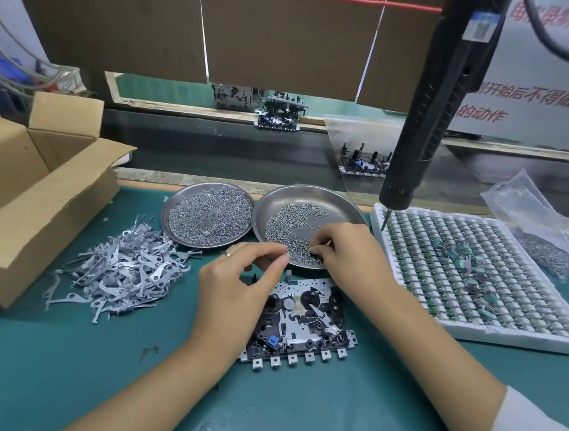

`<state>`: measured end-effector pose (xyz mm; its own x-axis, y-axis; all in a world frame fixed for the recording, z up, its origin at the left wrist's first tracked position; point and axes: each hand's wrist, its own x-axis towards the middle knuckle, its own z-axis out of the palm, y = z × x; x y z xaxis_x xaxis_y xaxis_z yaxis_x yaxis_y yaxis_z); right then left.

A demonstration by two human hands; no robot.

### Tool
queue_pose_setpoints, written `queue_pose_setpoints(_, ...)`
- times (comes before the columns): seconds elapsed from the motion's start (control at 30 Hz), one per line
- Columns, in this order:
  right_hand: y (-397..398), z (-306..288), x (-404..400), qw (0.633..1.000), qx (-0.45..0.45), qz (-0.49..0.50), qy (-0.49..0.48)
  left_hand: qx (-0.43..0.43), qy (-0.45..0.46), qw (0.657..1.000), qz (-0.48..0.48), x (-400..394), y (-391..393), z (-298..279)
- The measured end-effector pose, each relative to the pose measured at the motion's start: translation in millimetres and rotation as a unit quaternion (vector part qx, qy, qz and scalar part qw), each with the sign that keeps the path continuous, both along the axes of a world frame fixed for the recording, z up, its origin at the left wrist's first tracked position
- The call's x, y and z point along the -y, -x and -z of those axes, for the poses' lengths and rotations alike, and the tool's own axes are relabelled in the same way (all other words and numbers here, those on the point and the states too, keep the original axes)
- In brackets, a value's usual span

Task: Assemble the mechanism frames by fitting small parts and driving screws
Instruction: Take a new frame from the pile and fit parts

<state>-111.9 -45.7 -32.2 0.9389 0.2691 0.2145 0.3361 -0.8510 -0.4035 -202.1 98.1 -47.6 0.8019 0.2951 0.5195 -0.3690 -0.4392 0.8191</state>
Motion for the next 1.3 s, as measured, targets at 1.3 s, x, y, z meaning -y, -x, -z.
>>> queue_pose_setpoints(1.3, 64, -16, 6, 0.794, -0.206, -0.079, -0.567, 0.028, 0.066, 0.996, 0.051, 5, 0, 2)
